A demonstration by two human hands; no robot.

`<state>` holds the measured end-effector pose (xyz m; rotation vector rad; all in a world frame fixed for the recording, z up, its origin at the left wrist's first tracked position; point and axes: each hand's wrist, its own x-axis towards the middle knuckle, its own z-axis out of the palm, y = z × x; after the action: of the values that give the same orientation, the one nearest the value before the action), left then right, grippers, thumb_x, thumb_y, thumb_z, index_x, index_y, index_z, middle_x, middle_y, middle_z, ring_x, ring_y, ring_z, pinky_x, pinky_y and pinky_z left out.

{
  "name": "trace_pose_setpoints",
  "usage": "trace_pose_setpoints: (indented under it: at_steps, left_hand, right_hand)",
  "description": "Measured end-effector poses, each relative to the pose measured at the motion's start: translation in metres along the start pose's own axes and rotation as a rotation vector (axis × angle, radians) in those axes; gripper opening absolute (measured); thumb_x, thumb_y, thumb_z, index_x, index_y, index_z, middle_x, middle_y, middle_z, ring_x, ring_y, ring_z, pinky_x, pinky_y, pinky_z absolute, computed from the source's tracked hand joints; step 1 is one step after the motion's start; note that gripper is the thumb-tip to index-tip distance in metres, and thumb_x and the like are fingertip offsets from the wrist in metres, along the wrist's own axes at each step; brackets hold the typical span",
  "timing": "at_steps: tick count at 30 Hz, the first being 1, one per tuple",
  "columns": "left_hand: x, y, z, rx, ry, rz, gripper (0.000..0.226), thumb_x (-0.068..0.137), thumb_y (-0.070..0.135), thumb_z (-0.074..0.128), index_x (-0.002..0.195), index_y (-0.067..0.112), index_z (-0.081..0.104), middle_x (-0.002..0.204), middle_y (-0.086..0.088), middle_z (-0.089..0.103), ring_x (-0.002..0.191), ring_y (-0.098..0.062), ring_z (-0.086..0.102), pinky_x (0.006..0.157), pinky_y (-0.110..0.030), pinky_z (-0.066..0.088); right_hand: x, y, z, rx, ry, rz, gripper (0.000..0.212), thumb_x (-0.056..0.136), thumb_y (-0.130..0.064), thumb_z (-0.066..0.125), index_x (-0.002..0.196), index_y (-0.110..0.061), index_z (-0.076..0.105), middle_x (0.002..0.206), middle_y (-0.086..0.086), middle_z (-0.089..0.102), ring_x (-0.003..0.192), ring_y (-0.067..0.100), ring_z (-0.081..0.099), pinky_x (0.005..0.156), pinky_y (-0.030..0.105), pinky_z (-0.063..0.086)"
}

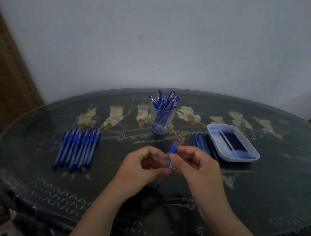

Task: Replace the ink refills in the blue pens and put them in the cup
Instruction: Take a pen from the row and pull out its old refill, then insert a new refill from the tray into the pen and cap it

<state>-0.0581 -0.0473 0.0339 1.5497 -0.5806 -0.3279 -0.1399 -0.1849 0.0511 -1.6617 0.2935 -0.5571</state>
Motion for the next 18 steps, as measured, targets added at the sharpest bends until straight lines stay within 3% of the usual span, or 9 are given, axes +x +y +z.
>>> trace_pose_setpoints:
  at_steps: [4, 7, 10, 18]
  left_hand:
    - [0.000, 0.003, -0.006, 0.054, -0.017, 0.001, 0.027, 0.055, 0.014, 0.085, 0.079, 0.018, 0.072, 0.087, -0.007, 0.075, 0.077, -0.016, 0.070, 0.073, -0.025, 0.056]
    - [-0.001, 0.006, -0.010, 0.123, -0.022, -0.031, 0.026, 0.060, 0.007, 0.086, 0.076, 0.023, 0.074, 0.087, -0.003, 0.076, 0.076, -0.014, 0.071, 0.072, -0.024, 0.056]
    - [-0.002, 0.009, -0.013, 0.185, -0.026, -0.060, 0.026, 0.064, 0.001, 0.085, 0.079, 0.019, 0.074, 0.083, 0.002, 0.075, 0.075, -0.010, 0.070, 0.070, -0.021, 0.053]
    - [-0.005, 0.016, -0.020, 0.356, -0.023, -0.117, 0.024, 0.068, 0.009, 0.085, 0.078, 0.029, 0.076, 0.082, 0.008, 0.075, 0.079, -0.006, 0.069, 0.077, -0.028, 0.057]
  right_hand:
    - [0.001, -0.004, -0.003, 0.117, -0.028, 0.071, 0.018, 0.085, -0.015, 0.071, 0.101, -0.022, 0.072, 0.087, 0.001, 0.076, 0.080, 0.012, 0.072, 0.071, 0.025, 0.058]
    - [0.002, -0.006, -0.006, 0.230, -0.026, 0.126, 0.020, 0.080, -0.015, 0.071, 0.099, -0.014, 0.075, 0.090, 0.003, 0.077, 0.078, 0.012, 0.070, 0.068, 0.024, 0.057]
    - [0.003, -0.006, -0.008, 0.297, -0.015, 0.147, 0.026, 0.073, -0.022, 0.070, 0.097, -0.012, 0.077, 0.095, 0.007, 0.076, 0.084, 0.018, 0.069, 0.075, 0.034, 0.058]
    - [0.011, -0.014, -0.026, 0.376, 0.066, 0.124, 0.032, 0.077, -0.021, 0.064, 0.105, -0.004, 0.066, 0.095, 0.014, 0.074, 0.092, 0.028, 0.072, 0.081, 0.039, 0.060]
